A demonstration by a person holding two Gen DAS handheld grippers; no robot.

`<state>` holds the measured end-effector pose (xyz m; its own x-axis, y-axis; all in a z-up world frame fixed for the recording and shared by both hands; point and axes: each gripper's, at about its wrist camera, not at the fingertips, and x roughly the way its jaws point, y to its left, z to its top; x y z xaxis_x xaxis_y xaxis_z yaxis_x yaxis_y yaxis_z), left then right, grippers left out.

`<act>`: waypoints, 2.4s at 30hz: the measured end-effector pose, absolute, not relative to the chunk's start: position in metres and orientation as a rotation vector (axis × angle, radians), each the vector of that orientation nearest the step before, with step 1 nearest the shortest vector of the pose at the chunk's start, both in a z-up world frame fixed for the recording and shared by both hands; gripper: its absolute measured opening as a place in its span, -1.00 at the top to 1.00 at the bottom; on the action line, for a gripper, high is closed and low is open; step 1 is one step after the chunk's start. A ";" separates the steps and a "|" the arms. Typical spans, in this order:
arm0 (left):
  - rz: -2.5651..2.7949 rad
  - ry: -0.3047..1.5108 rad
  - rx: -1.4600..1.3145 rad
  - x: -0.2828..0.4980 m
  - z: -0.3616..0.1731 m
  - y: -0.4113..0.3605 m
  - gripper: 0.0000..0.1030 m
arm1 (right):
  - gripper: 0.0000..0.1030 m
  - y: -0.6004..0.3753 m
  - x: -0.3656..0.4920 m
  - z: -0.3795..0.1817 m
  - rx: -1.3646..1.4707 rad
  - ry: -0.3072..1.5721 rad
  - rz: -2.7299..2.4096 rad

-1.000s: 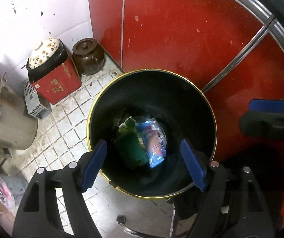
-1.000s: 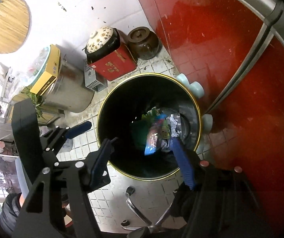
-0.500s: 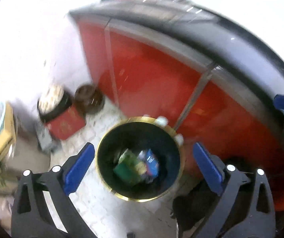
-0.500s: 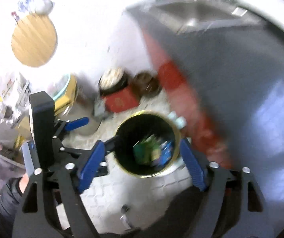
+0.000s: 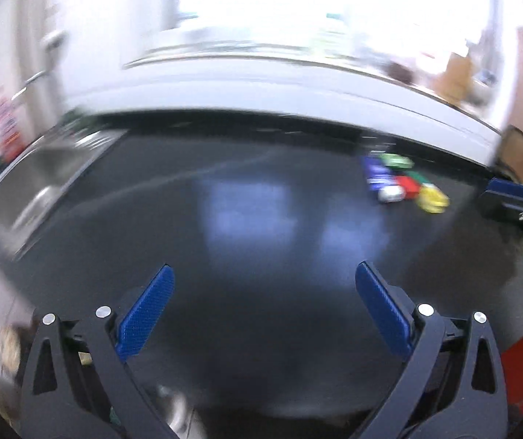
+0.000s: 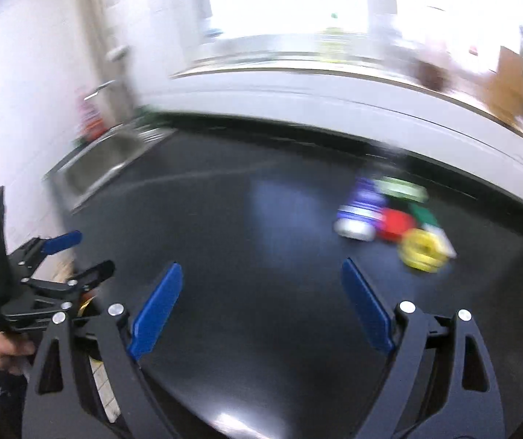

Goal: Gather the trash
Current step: 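Move both tools back over the countertop, then grasp the blue toothpaste tube with the left tool while the right grasps the yellow tape roll, then carry the tube and tape roll to the bin and open both tools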

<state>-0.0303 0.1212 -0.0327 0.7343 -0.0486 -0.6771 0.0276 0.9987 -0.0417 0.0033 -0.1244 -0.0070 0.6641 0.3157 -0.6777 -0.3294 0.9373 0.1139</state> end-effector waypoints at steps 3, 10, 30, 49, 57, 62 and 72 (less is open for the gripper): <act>-0.129 0.771 0.029 -0.001 -0.031 0.064 -0.87 | -0.66 -0.183 0.007 -0.011 0.012 0.769 0.280; -0.221 0.822 0.139 0.035 -0.047 -0.018 -0.87 | -0.66 -0.246 0.022 -0.033 0.046 0.800 0.203; -0.220 0.970 0.144 0.208 -0.143 -0.062 -0.87 | -0.44 -0.221 0.151 -0.143 -0.042 0.982 0.247; -0.319 0.951 0.237 0.224 -0.126 -0.058 0.01 | -0.06 -0.219 0.166 -0.133 -0.037 0.916 0.248; -0.313 0.906 0.214 0.161 -0.091 -0.036 0.01 | -0.06 -0.224 0.121 -0.102 -0.017 0.863 0.257; -0.293 0.888 0.218 0.120 -0.082 -0.023 0.01 | -0.06 -0.219 0.099 -0.093 -0.022 0.851 0.264; -0.262 0.869 0.203 0.094 -0.077 -0.013 0.01 | -0.06 -0.200 0.078 -0.079 -0.040 0.832 0.281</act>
<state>0.0941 -0.0133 -0.0768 0.6172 -0.1436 -0.7735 0.3077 0.9490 0.0693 0.0778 -0.2002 -0.0785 0.6385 0.2304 -0.7344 -0.2619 0.9622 0.0742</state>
